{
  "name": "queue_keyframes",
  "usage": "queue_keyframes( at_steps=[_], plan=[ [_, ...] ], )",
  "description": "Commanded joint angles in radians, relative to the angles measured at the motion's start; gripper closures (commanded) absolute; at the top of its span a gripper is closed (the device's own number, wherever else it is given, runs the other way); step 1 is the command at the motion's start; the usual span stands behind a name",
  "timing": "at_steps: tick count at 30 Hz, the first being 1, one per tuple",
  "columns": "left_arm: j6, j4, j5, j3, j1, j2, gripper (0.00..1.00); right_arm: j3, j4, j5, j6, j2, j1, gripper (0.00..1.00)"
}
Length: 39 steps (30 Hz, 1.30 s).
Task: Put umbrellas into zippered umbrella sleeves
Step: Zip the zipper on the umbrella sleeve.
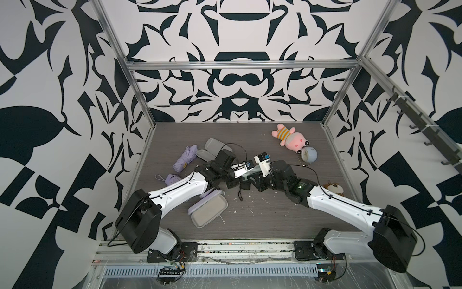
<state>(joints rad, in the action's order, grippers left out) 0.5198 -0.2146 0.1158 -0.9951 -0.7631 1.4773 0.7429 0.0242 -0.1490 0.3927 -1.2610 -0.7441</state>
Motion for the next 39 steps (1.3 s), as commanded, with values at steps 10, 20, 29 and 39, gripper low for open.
queue_keyframes(
  at_steps=[10,20,29,39],
  plan=[
    [0.048,0.037,0.095,-0.045,-0.015,-0.035,1.00,0.005,0.118,-0.014,0.027,0.015,0.010,0.76],
    [0.096,0.008,0.071,-0.043,-0.015,-0.042,1.00,-0.202,0.218,0.104,-0.204,0.278,0.025,0.64],
    [0.093,0.004,0.071,-0.063,-0.025,-0.030,1.00,-0.132,0.239,0.021,-0.184,0.191,0.023,0.61],
    [0.079,0.017,0.071,-0.068,-0.048,-0.019,1.00,-0.131,0.312,0.020,-0.153,0.098,0.023,0.72]
  ],
)
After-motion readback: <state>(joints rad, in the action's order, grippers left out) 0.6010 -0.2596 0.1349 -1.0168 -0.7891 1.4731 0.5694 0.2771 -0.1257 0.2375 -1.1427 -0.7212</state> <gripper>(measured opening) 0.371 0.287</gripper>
